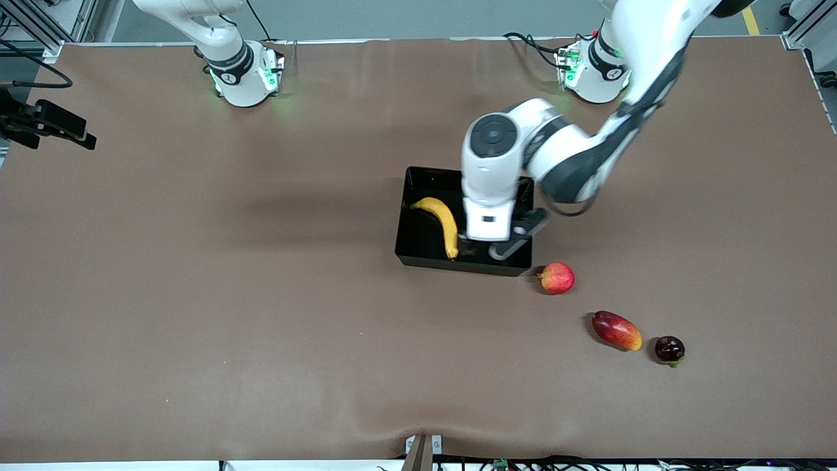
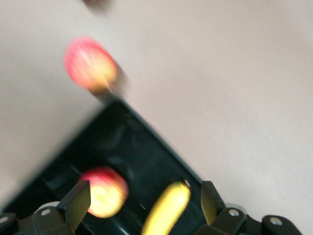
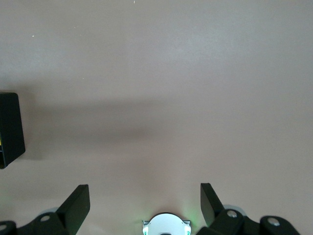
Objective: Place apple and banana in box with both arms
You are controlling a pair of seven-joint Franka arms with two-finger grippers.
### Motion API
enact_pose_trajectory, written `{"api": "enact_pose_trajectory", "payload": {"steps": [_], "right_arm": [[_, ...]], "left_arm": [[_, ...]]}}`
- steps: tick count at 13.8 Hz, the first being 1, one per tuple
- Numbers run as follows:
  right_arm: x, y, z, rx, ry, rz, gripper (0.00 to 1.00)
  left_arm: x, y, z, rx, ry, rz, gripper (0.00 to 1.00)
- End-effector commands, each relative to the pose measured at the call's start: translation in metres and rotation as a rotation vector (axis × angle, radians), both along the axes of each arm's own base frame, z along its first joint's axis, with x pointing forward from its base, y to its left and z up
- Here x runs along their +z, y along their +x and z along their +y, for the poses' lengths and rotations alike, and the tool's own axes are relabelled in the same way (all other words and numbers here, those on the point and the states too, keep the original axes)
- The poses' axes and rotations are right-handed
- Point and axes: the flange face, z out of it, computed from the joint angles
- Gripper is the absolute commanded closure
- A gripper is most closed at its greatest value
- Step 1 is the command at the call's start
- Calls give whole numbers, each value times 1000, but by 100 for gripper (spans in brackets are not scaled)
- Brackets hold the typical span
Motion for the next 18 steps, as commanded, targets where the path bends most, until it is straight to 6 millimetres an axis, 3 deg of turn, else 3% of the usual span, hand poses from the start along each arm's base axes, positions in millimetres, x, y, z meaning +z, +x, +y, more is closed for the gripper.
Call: {"api": "enact_pose_trajectory", "payload": {"steps": [1, 4, 7, 10, 13, 15, 18], "right_arm": [[4, -1, -7, -19, -15, -3, 0], [4, -2, -10, -25, -15, -1, 0], [6, -3, -15, -35, -11, -5, 0], [6, -3, -15, -37, -12, -4, 0], [7, -4, -17, -40, -12, -6, 0], [6, -4, -15, -36, -8, -5, 0], [5, -3, -13, -33, -8, 0, 0]], "left_arm": [[50, 21, 57, -98, 81, 32, 0], [91, 43, 145, -280, 177, 107, 0], [148, 56, 226, -443, 215, 150, 0], [189, 51, 290, -481, 112, 149, 0], [220, 33, 310, -581, 109, 140, 0], [231, 18, 337, -567, 23, 166, 0], [239, -4, 360, -555, -67, 180, 0]]}}
